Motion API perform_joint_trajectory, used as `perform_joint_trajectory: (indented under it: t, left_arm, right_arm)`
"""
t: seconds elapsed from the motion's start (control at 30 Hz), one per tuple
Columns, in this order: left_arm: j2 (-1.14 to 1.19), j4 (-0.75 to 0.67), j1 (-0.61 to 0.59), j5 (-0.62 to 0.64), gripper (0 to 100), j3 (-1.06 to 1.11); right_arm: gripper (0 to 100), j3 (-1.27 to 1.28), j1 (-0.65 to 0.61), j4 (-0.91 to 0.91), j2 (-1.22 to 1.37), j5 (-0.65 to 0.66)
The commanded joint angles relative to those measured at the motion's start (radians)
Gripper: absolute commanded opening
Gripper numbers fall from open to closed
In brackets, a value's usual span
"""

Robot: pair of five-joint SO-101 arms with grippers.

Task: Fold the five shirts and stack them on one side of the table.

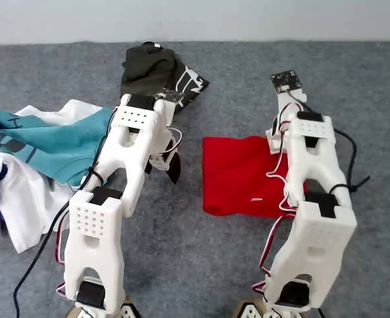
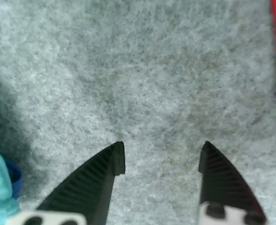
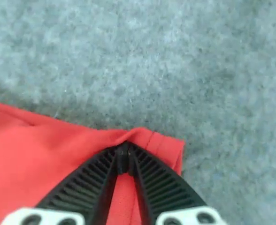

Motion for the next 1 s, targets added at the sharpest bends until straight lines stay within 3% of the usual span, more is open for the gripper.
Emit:
perform_joint_trajectory:
  t: [0.0,0.27,0.43,0.5,0.63,0.97]
  left_arm:
    - [-0.077,-0.006,0.005,0.009,26,-0.002]
    - [-0.077,-0.006,0.005,0.009,26,-0.002]
    - [-0.077,0.002,0.005,0.008,26,0.001]
    - [-0.078,0.002,0.005,-0.018,26,0.022]
    - [-0.078,0.044,0.011,-0.11,26,0.058]
    - [-0.078,0.072,0.008,-0.112,26,0.062]
  right_arm:
    - [1.3,-0.13,0.012,0.166,-0.041,-0.012]
    - [1.8,-0.203,0.012,0.539,-0.291,-0.006]
    - [13.9,-0.203,0.022,0.72,-0.331,-0.006]
    - [14.4,-0.203,0.031,0.75,-0.331,-0.006]
    - [14.6,-0.166,0.067,0.734,-0.331,-0.005]
    - [14.7,0.126,0.087,0.469,-0.329,0.106]
